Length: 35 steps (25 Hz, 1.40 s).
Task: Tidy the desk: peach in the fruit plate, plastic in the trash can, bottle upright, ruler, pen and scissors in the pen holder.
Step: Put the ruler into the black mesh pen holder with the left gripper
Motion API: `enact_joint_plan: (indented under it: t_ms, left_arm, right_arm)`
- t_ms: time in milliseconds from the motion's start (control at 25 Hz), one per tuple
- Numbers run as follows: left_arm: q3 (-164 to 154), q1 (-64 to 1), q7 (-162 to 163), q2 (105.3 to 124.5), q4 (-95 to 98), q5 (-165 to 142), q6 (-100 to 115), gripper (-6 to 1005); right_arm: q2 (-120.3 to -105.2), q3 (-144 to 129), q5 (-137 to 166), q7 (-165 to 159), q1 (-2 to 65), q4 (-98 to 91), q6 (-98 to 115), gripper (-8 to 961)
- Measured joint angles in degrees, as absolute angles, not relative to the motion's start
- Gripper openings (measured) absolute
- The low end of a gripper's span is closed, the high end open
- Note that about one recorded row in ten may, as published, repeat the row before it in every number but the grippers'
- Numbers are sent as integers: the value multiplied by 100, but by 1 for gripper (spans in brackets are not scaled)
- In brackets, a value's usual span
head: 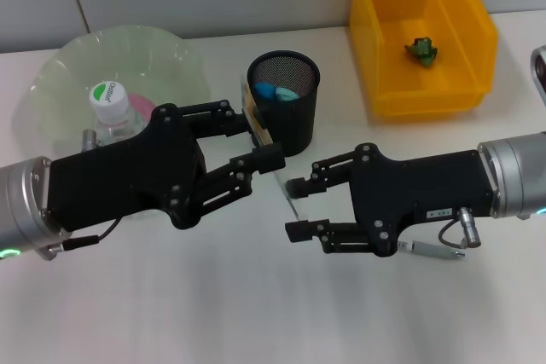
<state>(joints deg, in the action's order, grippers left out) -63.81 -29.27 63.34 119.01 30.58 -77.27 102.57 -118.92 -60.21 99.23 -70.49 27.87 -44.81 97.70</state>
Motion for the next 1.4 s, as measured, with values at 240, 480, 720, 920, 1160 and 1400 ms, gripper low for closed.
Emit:
enact_joint_plan:
  t_ms: [240, 480, 720, 920, 1160, 1400]
  left_arm:
    - [-6386, -2927, 6332, 11901, 3058, -7731, 10252, 386]
    - [-6390, -2927, 6332, 11897, 3058, -7734, 10242, 387]
    - [-6354, -2927, 6337, 11888, 3060, -7735, 10224, 387]
    - [-6337, -2917, 6367, 11874, 3094, -7725, 10221, 386]
    - [-6277, -2920, 6383, 11866, 3123, -7663, 10218, 386]
    - [-6256, -2950, 6413, 11876, 3201, -7468, 10156, 385]
  right_arm:
    - [-11892, -6020, 9892, -7049, 2792, -4480, 9774, 484]
    - [-11888, -6007, 9889, -7048, 2795, -4482, 9726, 661]
    - [-11882, -5820, 9887, -7017, 2761, -4536, 9768, 768]
    - [-11882, -5454, 9887, -6981, 2705, -4567, 9873, 768]
    - [-11884, -4871, 9814, -6974, 2592, -4594, 10078, 768]
    - [-11886, -4374, 9620, -6970, 2402, -4591, 10263, 768]
